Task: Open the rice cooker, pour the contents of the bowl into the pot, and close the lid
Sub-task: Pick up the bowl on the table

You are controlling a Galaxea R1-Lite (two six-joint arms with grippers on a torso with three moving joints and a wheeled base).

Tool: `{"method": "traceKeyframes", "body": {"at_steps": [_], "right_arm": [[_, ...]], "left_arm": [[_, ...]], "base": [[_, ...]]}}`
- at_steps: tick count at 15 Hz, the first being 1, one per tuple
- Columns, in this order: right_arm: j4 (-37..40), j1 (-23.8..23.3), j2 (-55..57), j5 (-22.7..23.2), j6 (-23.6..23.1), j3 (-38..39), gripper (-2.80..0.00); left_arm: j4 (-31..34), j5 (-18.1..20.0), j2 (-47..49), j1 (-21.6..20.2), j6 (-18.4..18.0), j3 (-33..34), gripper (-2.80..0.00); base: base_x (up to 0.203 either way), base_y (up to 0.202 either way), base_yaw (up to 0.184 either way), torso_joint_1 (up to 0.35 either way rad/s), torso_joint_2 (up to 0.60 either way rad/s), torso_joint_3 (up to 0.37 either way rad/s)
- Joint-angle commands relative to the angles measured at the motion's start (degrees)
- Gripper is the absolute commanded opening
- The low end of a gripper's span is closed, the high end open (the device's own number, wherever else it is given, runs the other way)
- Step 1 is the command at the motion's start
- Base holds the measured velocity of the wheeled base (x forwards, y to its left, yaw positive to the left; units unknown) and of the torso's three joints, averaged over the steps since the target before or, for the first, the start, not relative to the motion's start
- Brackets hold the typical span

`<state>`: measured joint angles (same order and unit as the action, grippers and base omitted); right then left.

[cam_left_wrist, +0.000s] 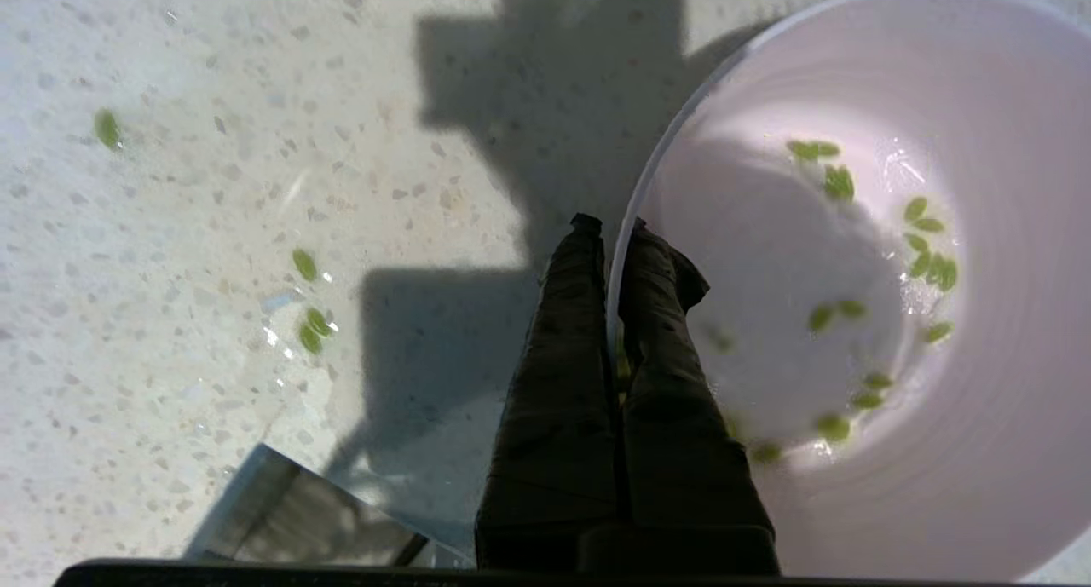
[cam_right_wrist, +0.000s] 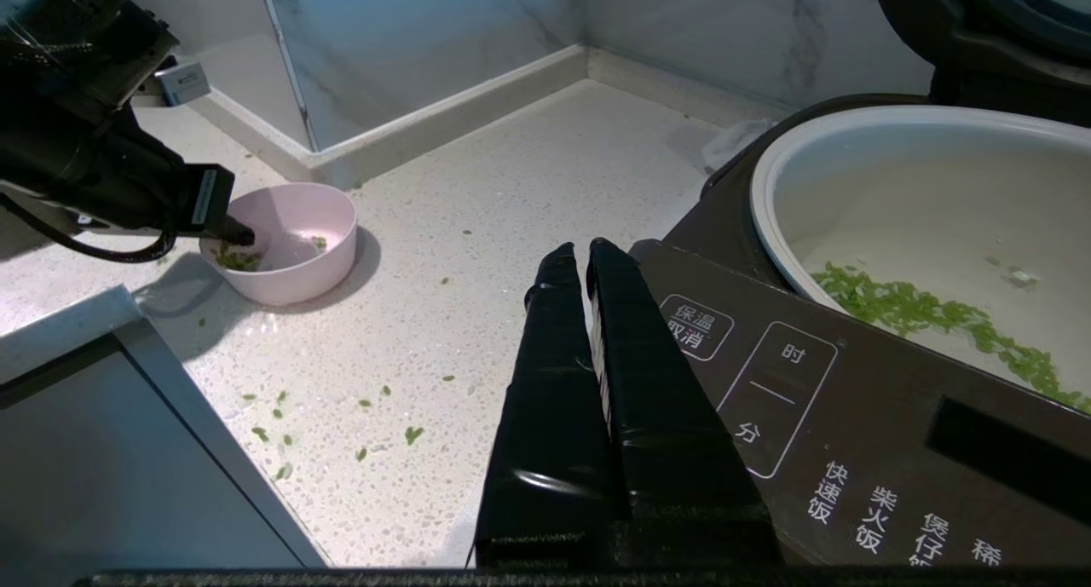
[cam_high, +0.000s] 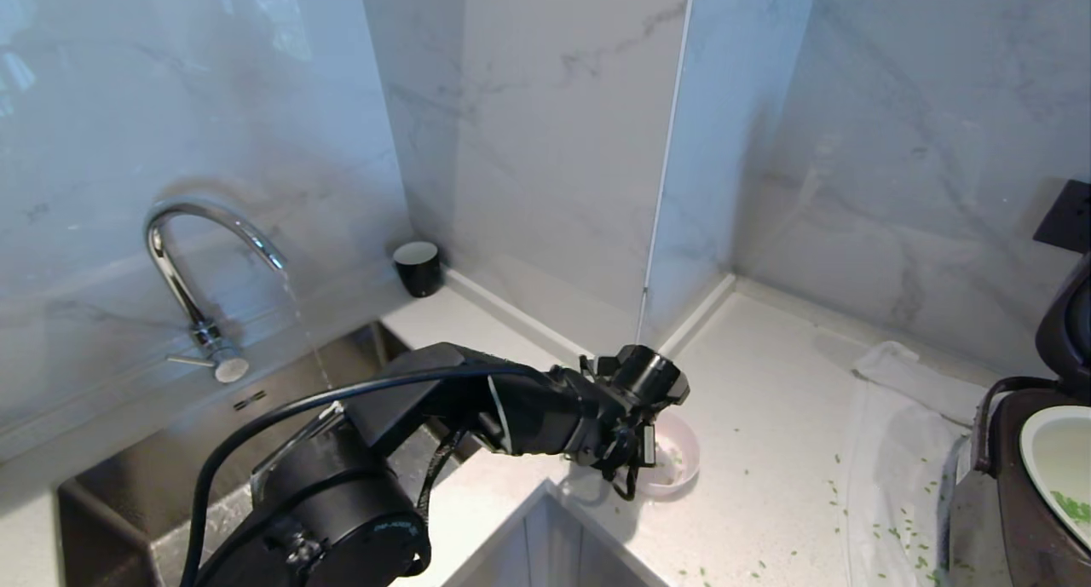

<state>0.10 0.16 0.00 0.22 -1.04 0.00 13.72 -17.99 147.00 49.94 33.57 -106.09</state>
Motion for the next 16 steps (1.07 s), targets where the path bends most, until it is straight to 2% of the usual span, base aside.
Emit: {"method": "traceKeyframes", "body": {"at_steps": [1, 6, 16], "right_arm": [[-0.01, 0.02, 0.09, 0.04, -0.01, 0.00, -2.80], [-0.01, 0.02, 0.09, 0.04, -0.01, 0.00, -2.80], [-0.01, 0.02, 0.09, 0.04, -0.01, 0.00, -2.80]], "left_arm": [[0.11, -0.11, -0.05, 0.09, 0.56, -0.17, -2.80], [1.07, -0.02, -0.88, -0.07, 0.83, -0.17, -2.80], [5.27, 0.85, -8.25, -1.73, 5.60, 0.24, -2.80]], "base": [[0.000, 0.000, 0.000, 0.000, 0.00, 0.000], [0.000, 0.000, 0.000, 0.000, 0.00, 0.000], [0.000, 0.000, 0.000, 0.000, 0.00, 0.000]]}}
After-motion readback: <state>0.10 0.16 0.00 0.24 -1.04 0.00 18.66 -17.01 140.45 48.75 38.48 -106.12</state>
